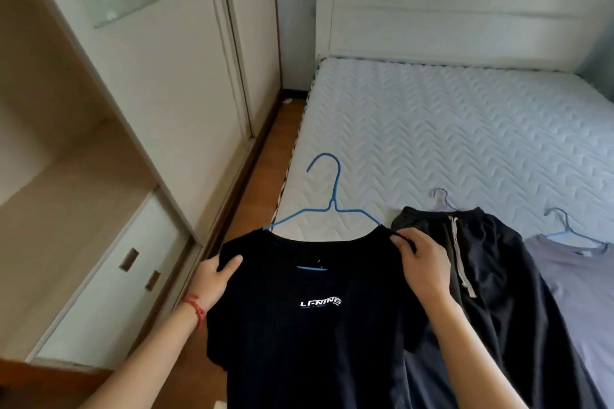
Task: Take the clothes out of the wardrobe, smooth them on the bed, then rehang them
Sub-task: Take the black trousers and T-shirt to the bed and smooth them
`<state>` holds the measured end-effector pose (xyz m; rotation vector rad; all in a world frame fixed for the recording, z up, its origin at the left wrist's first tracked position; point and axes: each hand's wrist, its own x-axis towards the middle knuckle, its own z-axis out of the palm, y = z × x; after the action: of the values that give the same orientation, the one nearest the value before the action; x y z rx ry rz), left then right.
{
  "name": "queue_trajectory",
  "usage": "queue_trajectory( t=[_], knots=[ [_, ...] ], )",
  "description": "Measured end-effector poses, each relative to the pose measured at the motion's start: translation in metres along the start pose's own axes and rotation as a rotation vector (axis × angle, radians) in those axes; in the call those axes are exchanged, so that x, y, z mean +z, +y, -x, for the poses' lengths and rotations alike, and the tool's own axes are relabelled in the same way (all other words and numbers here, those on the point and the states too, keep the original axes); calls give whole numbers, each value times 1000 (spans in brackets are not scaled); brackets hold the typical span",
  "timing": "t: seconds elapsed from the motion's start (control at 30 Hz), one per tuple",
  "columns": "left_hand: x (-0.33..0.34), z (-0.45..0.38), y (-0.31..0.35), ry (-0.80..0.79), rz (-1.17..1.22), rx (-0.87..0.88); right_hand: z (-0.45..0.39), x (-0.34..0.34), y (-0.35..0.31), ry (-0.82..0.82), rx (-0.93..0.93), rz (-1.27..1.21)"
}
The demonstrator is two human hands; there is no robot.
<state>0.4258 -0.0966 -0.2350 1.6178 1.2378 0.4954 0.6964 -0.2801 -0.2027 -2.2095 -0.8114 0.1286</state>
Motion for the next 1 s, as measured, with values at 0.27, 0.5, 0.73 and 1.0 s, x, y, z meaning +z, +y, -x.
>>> queue_trajectory(
  t=[0.27, 0.5, 0.73, 1.0],
  knots=[
    [60, -134, -74, -154, -52, -104, -60, 100, 74, -32, 159, 77],
    [116, -222, -129, -20, -43, -119, -117, 187, 141, 25, 138, 95],
    [165, -296, -189, 45, -171, -124, -169, 264, 207, -30, 112, 148],
    [192, -269, -225, 68, -719, 97, -159, 273, 270, -117, 160, 161]
  ],
)
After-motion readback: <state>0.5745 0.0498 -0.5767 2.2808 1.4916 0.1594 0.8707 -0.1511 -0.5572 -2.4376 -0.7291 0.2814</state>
